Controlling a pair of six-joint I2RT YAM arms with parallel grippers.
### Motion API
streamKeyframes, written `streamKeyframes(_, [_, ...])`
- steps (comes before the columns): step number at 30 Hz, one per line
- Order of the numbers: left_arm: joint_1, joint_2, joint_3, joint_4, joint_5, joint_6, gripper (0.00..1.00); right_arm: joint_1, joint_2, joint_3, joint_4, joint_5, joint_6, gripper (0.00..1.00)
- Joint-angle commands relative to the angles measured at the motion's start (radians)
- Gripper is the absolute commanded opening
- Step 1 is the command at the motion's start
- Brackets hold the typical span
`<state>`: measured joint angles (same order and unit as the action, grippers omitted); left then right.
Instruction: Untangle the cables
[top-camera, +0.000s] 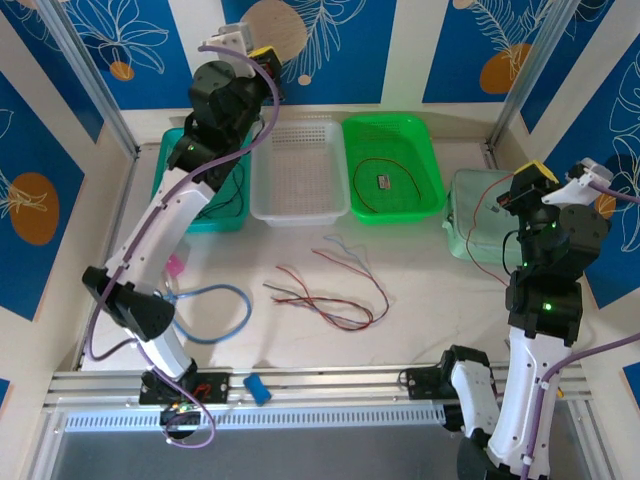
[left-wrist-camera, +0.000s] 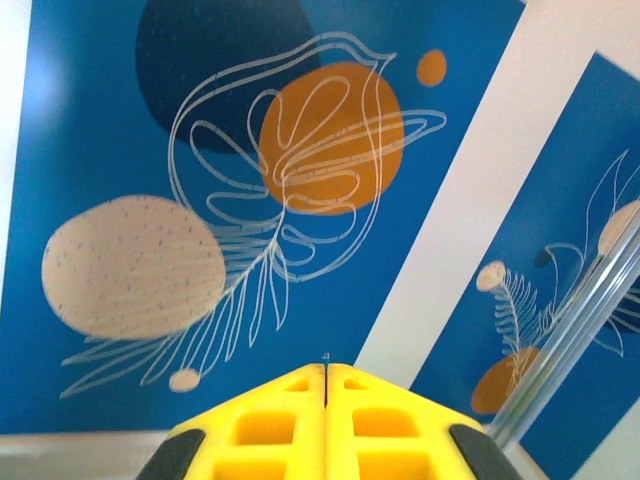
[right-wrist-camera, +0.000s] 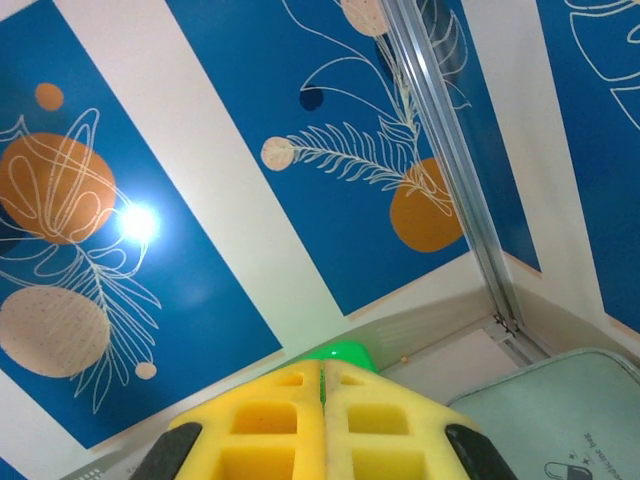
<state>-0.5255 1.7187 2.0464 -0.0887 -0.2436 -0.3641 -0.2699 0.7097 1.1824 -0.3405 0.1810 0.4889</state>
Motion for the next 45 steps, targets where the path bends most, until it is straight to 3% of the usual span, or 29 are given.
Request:
streamKeyframes(1, [0.009,0.042,0.145,0.068,-0.023,0.064,0.00,0.008,-0.017,0.006,0.011,-0.022,-0.001,0.00])
streamKeyframes(8, [0.009,0.179,0.342,0.029,-0.055,0.115,0.00,0.017,-0.024,0.008,0.016,-0.008,-0.033,0.00])
streamKeyframes(17, [0.005,0.200,0.078,0.079,-0.060,0.016,0.00,0.035,-0.030,0.021,0.008,0.001,-0.075,0.00])
streamKeyframes(25, [-0.011,0.226,0.078,0.069,-0.052,0.020,0.00,0.040,-0.027,0.025,0.008,-0.003,-0.076,0.00])
streamKeyframes(34, [-0.028,0.280,0.368,0.053,-0.048,0.019,0.00,0.040,-0.010,0.022,0.021,-0.023,-0.044,0.00])
streamKeyframes(39, [-0.029,0.252,0.351,0.118,-0.130,0.109,0.00,0.040,-0.011,0.030,0.015,-0.025,-0.047,0.00])
streamKeyframes(45, [-0.033,0.218,0.216,0.148,-0.157,0.153,0.00,0.041,-0.004,0.040,0.018,-0.034,-0.035,0.00])
